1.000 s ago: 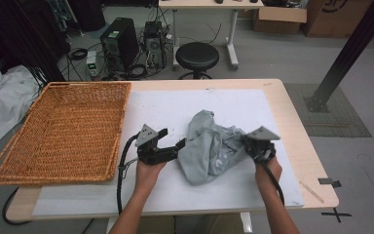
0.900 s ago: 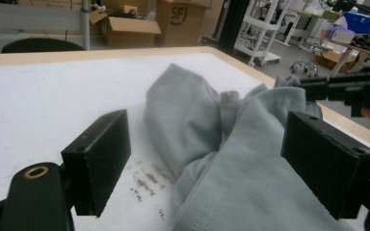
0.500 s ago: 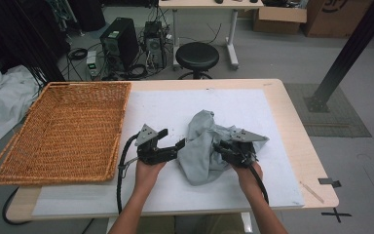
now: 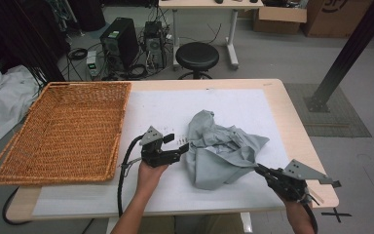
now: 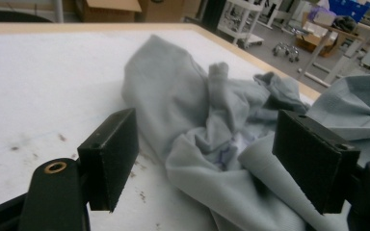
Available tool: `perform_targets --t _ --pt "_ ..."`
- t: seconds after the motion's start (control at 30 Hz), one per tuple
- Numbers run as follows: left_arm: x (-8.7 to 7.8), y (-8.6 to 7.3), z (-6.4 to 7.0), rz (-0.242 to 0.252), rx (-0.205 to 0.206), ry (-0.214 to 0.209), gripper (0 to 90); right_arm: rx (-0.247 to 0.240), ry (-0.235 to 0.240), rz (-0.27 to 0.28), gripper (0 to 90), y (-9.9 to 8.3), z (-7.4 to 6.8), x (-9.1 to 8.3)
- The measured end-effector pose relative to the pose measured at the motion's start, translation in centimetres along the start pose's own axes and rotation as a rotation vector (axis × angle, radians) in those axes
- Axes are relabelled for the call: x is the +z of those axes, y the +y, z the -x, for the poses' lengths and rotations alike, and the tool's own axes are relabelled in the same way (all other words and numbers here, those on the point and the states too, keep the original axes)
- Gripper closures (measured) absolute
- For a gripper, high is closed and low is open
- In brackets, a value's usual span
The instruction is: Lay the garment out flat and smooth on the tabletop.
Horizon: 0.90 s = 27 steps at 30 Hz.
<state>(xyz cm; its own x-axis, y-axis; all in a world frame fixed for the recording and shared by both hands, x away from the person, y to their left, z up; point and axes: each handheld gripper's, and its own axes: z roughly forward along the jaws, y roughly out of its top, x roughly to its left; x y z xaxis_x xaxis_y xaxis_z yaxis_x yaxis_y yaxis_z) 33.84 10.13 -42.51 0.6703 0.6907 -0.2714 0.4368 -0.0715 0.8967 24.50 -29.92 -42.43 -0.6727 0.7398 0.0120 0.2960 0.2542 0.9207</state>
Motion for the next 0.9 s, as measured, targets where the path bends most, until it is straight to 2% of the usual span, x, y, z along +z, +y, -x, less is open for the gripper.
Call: perform_targets --t 0.1,0.2,0.23,0.27,0.33,0.4,0.5,0.53,0.6,0.67,0.73,0.8,0.9 --pt "0.8 -0.3 -0.1 -0.049 0.002 0.013 32.0 -0.004 0.008 -0.032 89.3 -1.0 -0.4 -0.6" --pt "1.9 -0.8 -0.7 -0.087 -0.008 0.031 32.2 -0.002 0.016 -0.030 88.7 -1.8 -0.9 -1.5" --pt "2.2 -0.9 -0.9 -0.097 -0.019 0.032 32.1 -0.002 0.017 -0.025 84.9 -1.9 -0.9 -1.7" --pt "2.4 -1.0 -1.1 -0.103 -0.033 0.027 32.1 0.003 0.015 -0.020 77.5 -2.0 -0.9 -1.9" --pt "2.7 -1.1 -1.3 -0.110 -0.049 0.020 32.1 0.022 0.008 -0.010 72.6 -1.9 -0.7 -2.2" --pt "2.8 -1.0 -1.3 -0.116 -0.049 0.016 32.6 0.033 -0.008 0.005 68.4 -1.7 -0.5 -2.4" --pt "3.0 -1.1 -1.3 -0.171 -0.065 0.001 48.7 0.040 -0.025 0.014 64.0 -1.2 -0.2 -2.2" --pt "3.1 -1.1 -1.3 -0.183 -0.059 -0.010 57.1 0.038 -0.028 0.014 62.6 -1.1 -0.2 -2.1" --pt "3.2 -1.0 -1.1 -0.214 -0.048 -0.033 66.2 0.035 -0.032 0.010 61.5 -0.8 -0.2 -1.7" --pt "3.4 -1.0 -0.9 -0.244 -0.038 -0.055 70.3 0.031 -0.031 0.005 61.0 -0.6 -0.2 -1.3" --pt "3.6 -1.0 -0.8 -0.263 -0.041 -0.058 72.9 0.026 -0.031 -0.002 60.8 -0.4 -0.2 -1.0" --pt "3.5 -0.9 -0.7 -0.268 -0.037 -0.054 80.1 0.023 -0.029 -0.004 60.8 -0.3 -0.3 -0.7" --pt "3.3 -0.8 -0.5 -0.271 -0.023 -0.029 84.1 0.018 -0.033 -0.005 60.8 -0.1 -0.3 -0.4"
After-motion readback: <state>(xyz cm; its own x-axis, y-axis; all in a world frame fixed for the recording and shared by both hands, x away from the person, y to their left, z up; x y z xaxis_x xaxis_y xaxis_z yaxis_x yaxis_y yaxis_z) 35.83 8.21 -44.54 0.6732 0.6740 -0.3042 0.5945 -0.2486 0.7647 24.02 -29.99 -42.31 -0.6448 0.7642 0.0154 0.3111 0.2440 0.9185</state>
